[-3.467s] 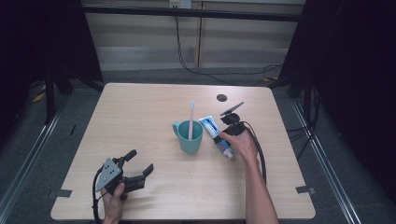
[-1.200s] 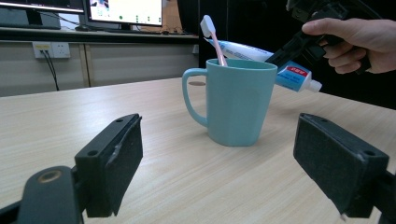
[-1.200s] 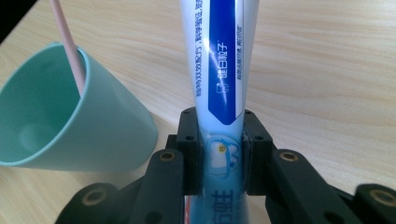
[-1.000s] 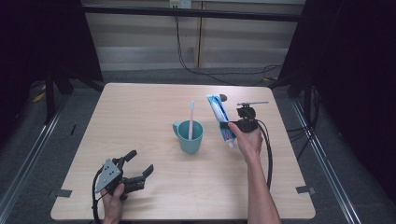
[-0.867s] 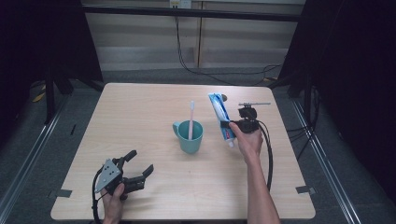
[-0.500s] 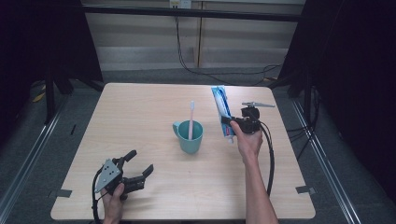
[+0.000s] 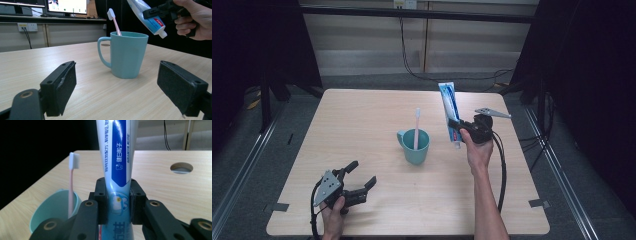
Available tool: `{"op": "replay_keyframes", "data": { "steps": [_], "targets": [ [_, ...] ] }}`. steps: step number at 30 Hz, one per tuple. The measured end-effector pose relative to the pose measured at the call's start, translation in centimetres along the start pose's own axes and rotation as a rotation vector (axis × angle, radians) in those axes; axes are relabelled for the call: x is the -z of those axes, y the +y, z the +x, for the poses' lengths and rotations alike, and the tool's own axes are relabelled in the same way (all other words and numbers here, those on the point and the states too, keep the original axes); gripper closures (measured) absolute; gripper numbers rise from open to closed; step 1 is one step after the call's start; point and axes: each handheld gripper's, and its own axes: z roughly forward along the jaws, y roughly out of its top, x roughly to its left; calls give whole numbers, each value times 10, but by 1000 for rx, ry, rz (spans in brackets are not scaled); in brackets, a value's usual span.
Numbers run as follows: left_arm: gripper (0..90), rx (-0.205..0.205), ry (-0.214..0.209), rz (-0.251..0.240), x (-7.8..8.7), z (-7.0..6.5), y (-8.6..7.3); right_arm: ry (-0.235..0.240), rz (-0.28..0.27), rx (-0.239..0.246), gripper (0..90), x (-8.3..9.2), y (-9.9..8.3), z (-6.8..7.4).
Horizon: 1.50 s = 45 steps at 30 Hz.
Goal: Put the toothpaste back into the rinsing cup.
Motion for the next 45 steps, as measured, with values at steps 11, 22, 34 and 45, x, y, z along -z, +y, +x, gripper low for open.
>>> {"op": "replay_keyframes", "data": {
  "steps": [11, 22, 34, 45],
  "targets": [
    [158, 1, 0, 0, 0, 0, 0, 30, -85, 30, 729, 6, 3, 6],
    [158, 0, 0, 1, 0, 0, 0, 81, -152, 57, 728, 5, 8, 15],
    [157, 3, 3, -6, 0, -1, 0, 130, -179, 76, 727, -5, 14, 30],
    [157, -6, -2, -6, 1, 0, 0, 161, -181, 106, 728, -16, 21, 44]
  ]
}}
